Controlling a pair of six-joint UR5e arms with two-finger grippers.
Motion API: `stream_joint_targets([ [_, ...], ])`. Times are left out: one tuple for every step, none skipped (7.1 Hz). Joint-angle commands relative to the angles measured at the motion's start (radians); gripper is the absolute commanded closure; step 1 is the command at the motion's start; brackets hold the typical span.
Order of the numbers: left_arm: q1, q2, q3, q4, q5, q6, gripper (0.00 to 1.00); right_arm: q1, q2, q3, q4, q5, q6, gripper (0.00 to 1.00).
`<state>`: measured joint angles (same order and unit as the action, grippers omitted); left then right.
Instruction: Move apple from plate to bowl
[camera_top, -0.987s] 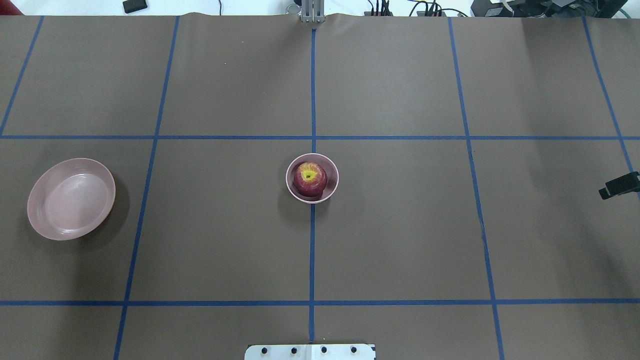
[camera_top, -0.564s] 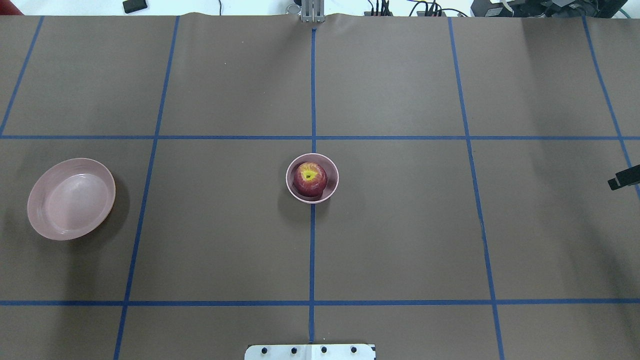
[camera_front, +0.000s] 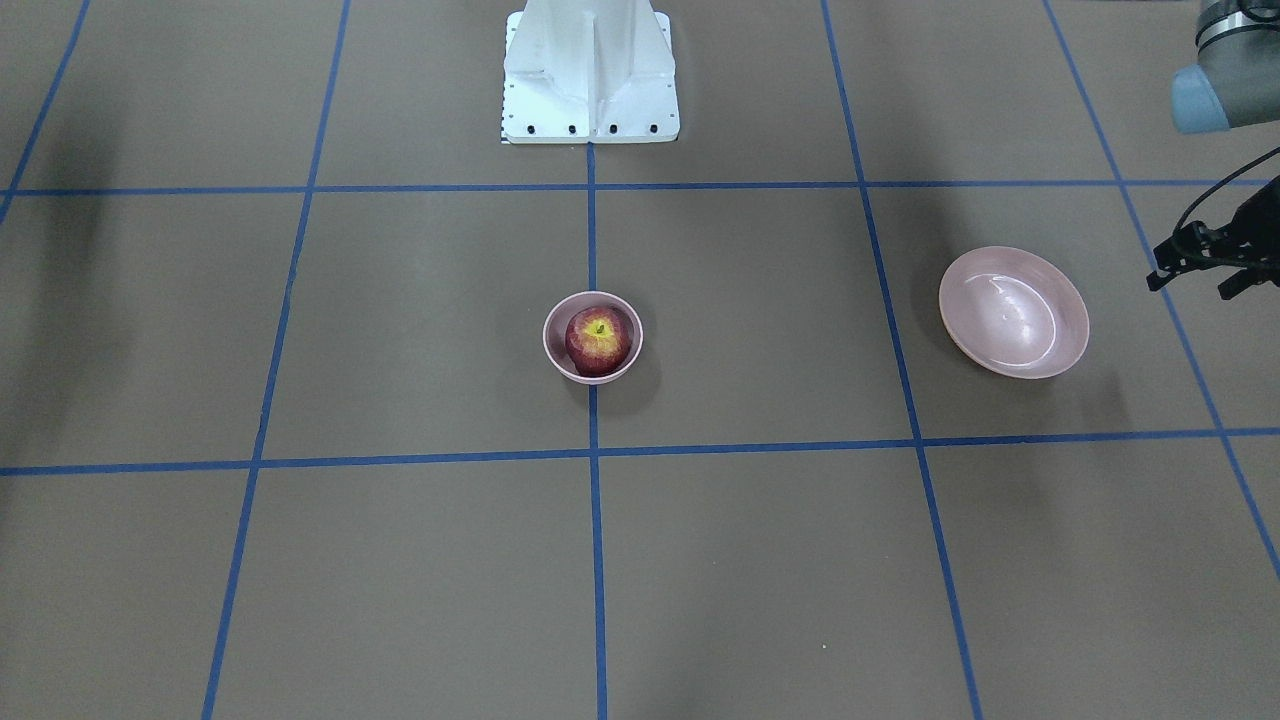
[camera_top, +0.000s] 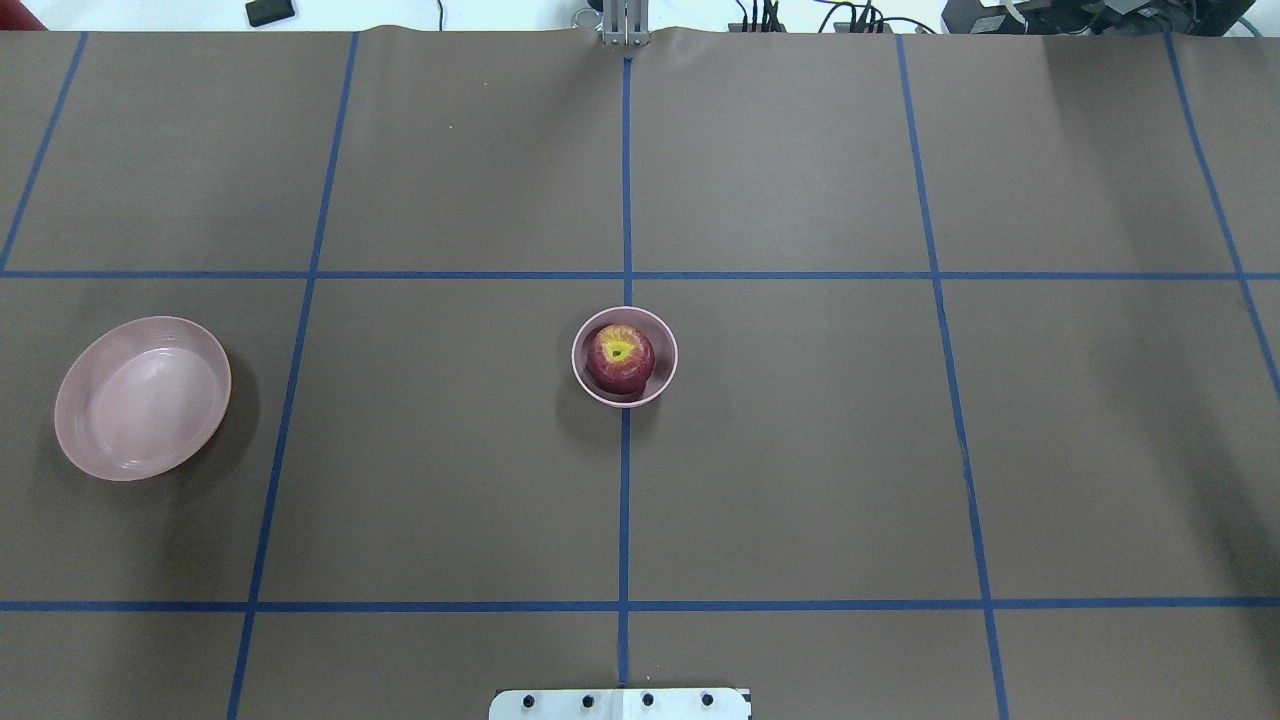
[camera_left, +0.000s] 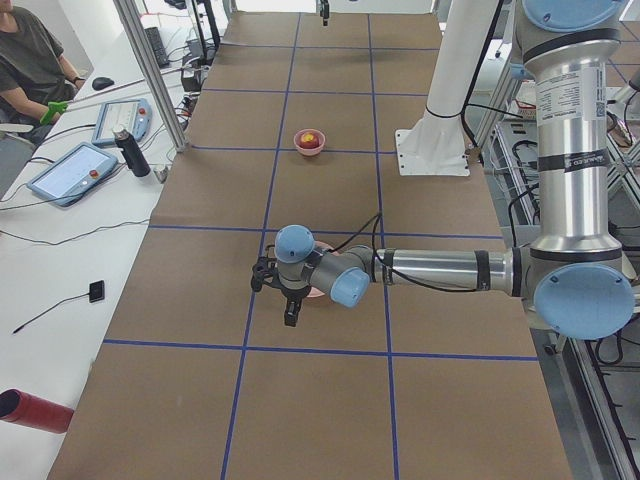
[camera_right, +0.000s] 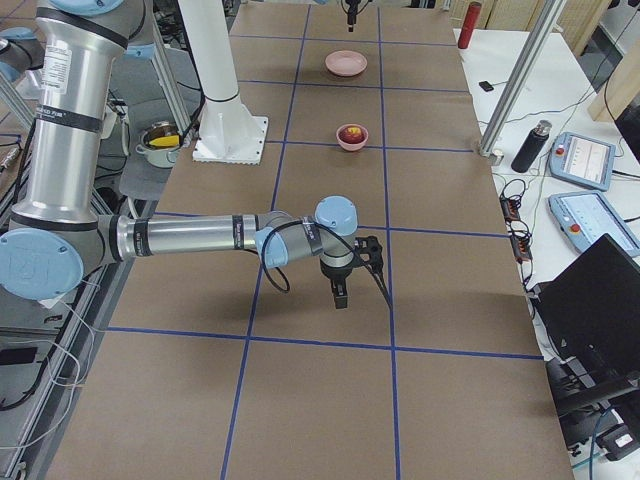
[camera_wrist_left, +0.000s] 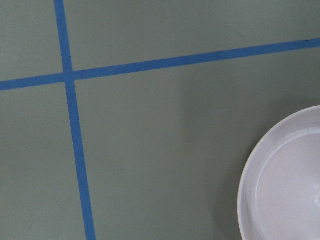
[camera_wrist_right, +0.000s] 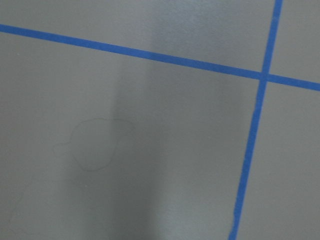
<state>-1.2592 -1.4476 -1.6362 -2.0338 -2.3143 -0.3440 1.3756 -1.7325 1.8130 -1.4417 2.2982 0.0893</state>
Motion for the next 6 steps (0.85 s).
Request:
stream_joint_targets([
  [-0.087,-0.002,0.007,0.073,0.0,0.279,0.02,0.039,0.027,-0.004,-0.086,0.0,-0.075,0.0],
  [-0.126,-0.005,-0.026,0.166,-0.007,0.293,0.02,0.039,0.025,-0.007,-0.086,0.0,-0.075,0.0],
  [-0.13,-0.007,-0.057,0.238,-0.01,0.289,0.02,0.039,0.021,-0.001,-0.086,0.003,-0.075,0.0],
  [-0.135,0.012,-0.098,0.256,-0.01,0.289,0.02,0.039,0.025,-0.004,-0.088,0.001,-0.075,0.0],
  [-0.135,0.015,-0.106,0.306,-0.036,0.283,0.02,0.039,0.025,-0.001,-0.088,0.003,-0.074,0.0],
  [-0.137,0.024,-0.093,0.304,-0.043,0.226,0.02,0.037,0.027,-0.01,-0.088,0.001,-0.072,0.0],
])
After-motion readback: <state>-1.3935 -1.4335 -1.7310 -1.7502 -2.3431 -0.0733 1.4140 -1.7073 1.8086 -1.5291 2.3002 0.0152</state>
